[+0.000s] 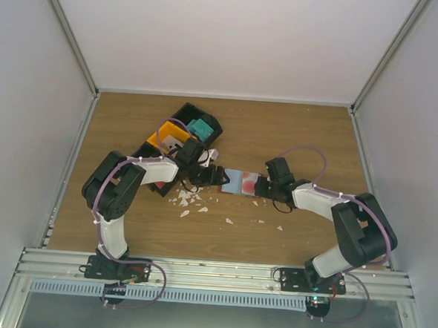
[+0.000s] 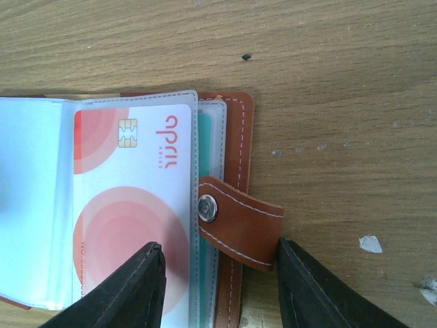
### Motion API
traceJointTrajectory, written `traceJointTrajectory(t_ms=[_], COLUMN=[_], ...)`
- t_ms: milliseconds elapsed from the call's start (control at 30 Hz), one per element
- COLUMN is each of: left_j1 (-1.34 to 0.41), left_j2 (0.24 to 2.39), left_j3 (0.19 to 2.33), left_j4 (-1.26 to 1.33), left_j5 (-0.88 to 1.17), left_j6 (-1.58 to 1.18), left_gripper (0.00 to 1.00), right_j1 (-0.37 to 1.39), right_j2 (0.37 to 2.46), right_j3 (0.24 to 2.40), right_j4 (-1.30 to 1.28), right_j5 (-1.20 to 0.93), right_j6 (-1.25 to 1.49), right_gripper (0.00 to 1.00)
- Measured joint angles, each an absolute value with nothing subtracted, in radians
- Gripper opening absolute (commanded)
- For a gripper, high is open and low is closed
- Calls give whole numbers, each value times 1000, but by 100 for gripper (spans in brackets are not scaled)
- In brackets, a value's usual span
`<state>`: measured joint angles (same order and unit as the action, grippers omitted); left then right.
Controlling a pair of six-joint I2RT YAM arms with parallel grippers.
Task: Put the credit cards into the card holder
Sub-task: Close the card holder at the center of the board.
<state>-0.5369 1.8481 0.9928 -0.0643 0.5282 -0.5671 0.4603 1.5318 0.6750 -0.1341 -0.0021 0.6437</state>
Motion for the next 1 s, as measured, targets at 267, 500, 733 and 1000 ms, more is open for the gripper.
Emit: traceJointTrajectory(t_ms=[267, 500, 733, 1000], left_j1=[-538, -530, -529, -529], left_j2=[1899, 1925, 1942, 1943], left_j3=[1029, 1044, 1037, 1023], left_j4=[-52, -34, 9, 117], left_j5=[602, 664, 743, 830], left_j6=[-587, -613, -684, -779], left_gripper=[71, 70, 70, 72], right_j1=[454, 440, 435, 434], right_j2=[1534, 1533, 1533, 1533], right_j3=[655, 627, 601, 578], right_j4=[-95, -30, 31, 85], right_j5=[-32, -62, -96, -126], right_j6=[646, 673, 695, 716], right_gripper=[43, 41, 41, 41])
